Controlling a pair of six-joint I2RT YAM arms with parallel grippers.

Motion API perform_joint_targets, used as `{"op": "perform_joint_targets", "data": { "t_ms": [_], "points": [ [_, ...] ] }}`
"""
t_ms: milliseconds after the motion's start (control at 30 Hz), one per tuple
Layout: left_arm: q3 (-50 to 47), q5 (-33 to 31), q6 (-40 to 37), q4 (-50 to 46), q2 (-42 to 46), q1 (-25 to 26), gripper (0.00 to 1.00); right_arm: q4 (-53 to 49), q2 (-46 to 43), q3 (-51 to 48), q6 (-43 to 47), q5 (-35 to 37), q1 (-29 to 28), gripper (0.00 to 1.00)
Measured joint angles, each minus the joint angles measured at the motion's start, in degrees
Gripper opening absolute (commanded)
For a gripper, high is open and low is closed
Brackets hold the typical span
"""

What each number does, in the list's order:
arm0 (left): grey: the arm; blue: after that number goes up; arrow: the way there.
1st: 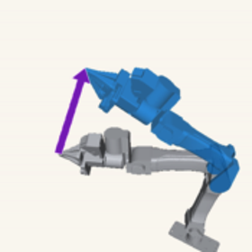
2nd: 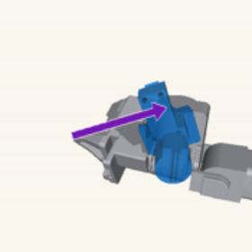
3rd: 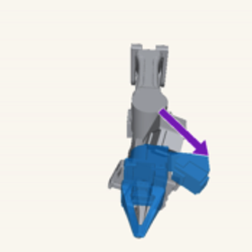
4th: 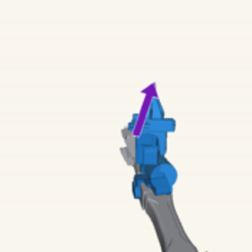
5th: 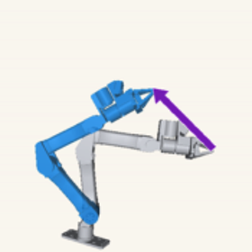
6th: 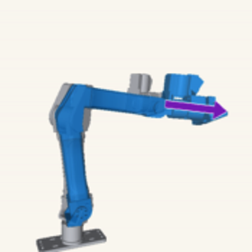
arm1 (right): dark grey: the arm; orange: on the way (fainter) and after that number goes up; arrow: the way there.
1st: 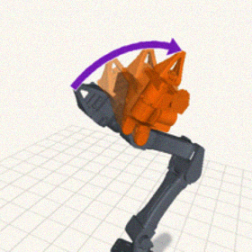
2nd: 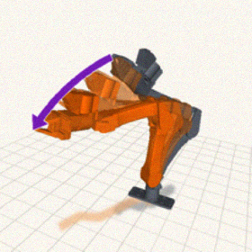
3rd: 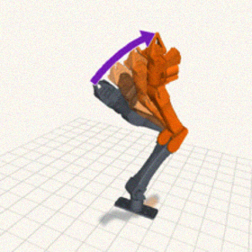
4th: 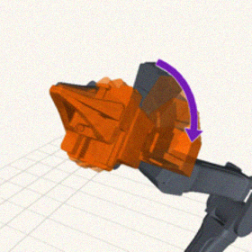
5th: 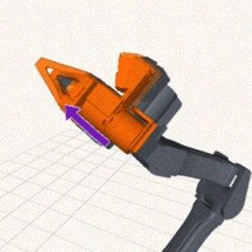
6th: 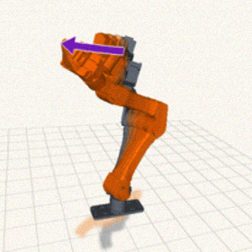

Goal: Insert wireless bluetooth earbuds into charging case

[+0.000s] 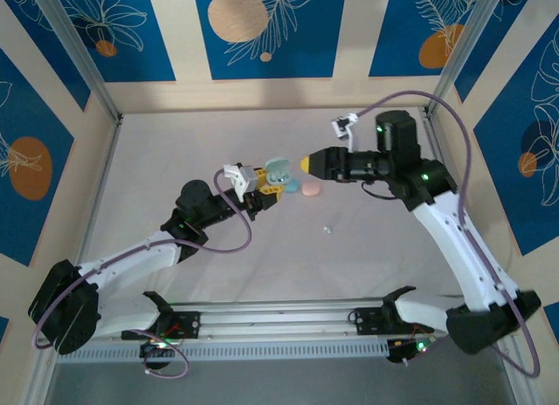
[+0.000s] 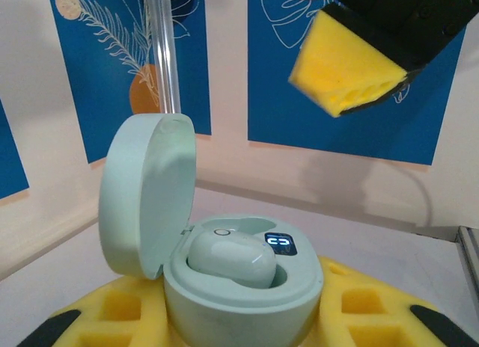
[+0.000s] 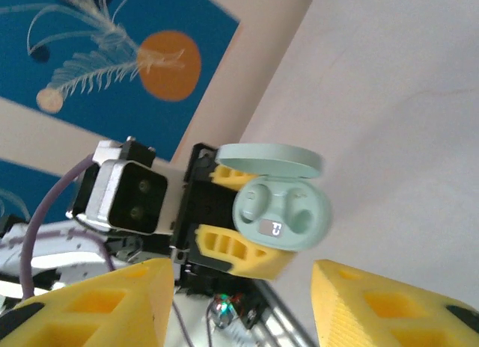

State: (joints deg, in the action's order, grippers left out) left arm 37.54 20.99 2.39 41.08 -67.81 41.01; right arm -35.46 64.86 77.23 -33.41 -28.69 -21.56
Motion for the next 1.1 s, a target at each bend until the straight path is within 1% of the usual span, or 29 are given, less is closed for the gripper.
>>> {"op": "perform_joint_targets", "data": {
  "t_ms": [100, 200, 267, 400, 533, 667, 800, 967, 1033, 1100],
  "points": [
    [0.0, -0.3, 0.0, -0.1, 0.6, 0.0, 0.33, 2.1, -5.2, -5.7, -0.6, 4.3, 4.0, 0.55],
    [0.0, -0.3, 0.0, -0.1, 1.3, 0.0, 0.33, 3.1, -8.9, -11.4, -2.5, 8.9, 8.7, 0.54],
    [0.0, -0.5, 0.0, -0.1, 1.6, 0.0, 0.33, 3.1, -9.6, -14.5, -4.1, 10.8, 12.2, 0.53],
    [0.0, -0.5, 0.0, -0.1, 2.0, 0.0, 0.33, 2.4, -7.8, -19.1, -5.9, 11.2, 18.3, 0.52],
    [0.0, -0.6, 0.2, -0.1, 2.6, 0.0, 0.33, 0.9, -2.0, -21.2, -5.9, 9.2, 22.3, 0.52],
    [0.0, -0.7, 0.7, 0.0, 2.8, 0.0, 0.33, -1.2, 4.4, -21.5, -3.9, 6.8, 23.0, 0.52],
    [0.0, -0.7, 1.7, 0.0, 2.8, 0.0, 0.33, -3.2, 8.5, -21.5, -1.0, 6.0, 22.6, 0.51],
    [0.2, -0.7, 1.8, 0.0, 2.8, 0.0, 0.33, -5.0, 12.3, -21.5, 2.7, 7.6, 20.6, 0.47],
    [0.5, -0.7, 2.0, 0.0, 2.8, 0.0, 0.33, -5.6, 14.9, -21.4, 4.1, 8.7, 19.4, 0.44],
    [0.6, -0.7, 2.1, 0.0, 2.8, 0.0, 0.33, -6.1, 18.0, -21.3, 5.3, 9.6, 17.9, 0.44]
  ]
}}
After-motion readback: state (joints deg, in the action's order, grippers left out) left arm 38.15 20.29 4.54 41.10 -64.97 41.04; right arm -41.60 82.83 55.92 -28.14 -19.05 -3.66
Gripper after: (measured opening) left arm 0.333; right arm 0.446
